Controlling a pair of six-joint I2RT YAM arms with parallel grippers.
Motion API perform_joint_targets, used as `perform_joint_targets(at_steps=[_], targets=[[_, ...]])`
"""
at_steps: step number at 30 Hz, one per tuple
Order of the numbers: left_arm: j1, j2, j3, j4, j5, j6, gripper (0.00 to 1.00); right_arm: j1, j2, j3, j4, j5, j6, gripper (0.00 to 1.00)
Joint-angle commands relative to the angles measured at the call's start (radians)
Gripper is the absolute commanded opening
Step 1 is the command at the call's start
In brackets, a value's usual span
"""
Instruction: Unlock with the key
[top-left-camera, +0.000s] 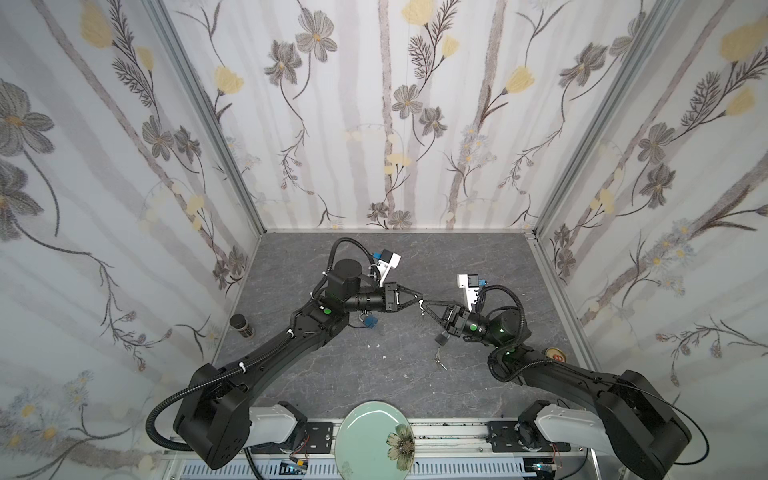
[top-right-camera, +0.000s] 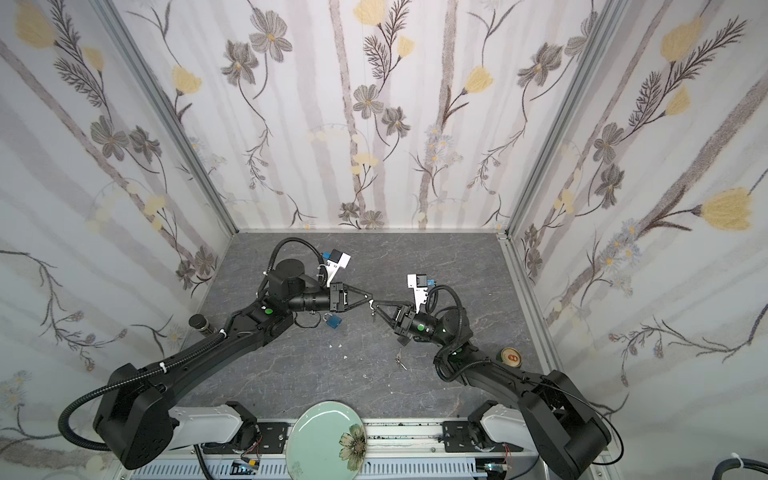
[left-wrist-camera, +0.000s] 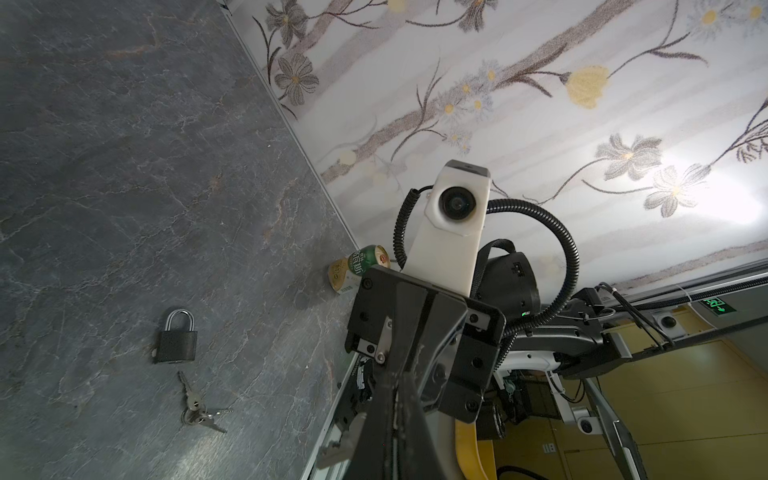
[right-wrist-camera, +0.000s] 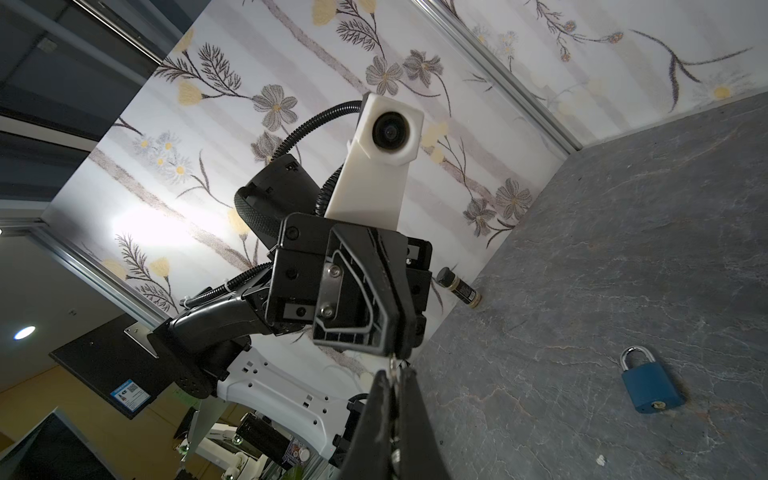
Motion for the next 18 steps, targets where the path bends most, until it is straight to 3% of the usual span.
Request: perform_joint_targets(at_steps=[1, 3, 5, 9, 12, 15, 18], targets=[[0.002, -0.007, -0.003, 0.040, 0.003, -0.008, 0.00, 0.001, 0.004, 0.003, 0.058, -0.028, 0.002, 0.00], [0.005, -0.007, -0.004, 0.039, 0.002, -0.010, 0.00, 0.000, 0.001, 0.001, 0.058, -0.028, 0.001, 0.00], [0.012, -0.010, -0.009, 0.037, -0.008, -0.015, 0.23, 0.000, -0.001, 0.000, 0.056, -0.027, -0.002, 0.00], [0.034, -0.026, -0.028, 0.044, -0.018, -0.032, 0.35, -0.001, -0.018, -0.003, 0.013, -0.006, -0.029, 0.00], [0.063, -0.049, -0.042, -0.002, -0.058, -0.022, 0.39, -0.002, -0.033, -0.005, -0.024, 0.005, -0.051, 0.00], [0.097, -0.100, -0.065, -0.080, -0.137, 0.008, 0.56, -0.007, -0.053, -0.008, -0.076, 0.025, -0.074, 0.00], [0.131, -0.126, -0.079, -0.177, -0.206, 0.033, 0.63, -0.011, -0.073, -0.012, -0.125, 0.040, -0.094, 0.00]])
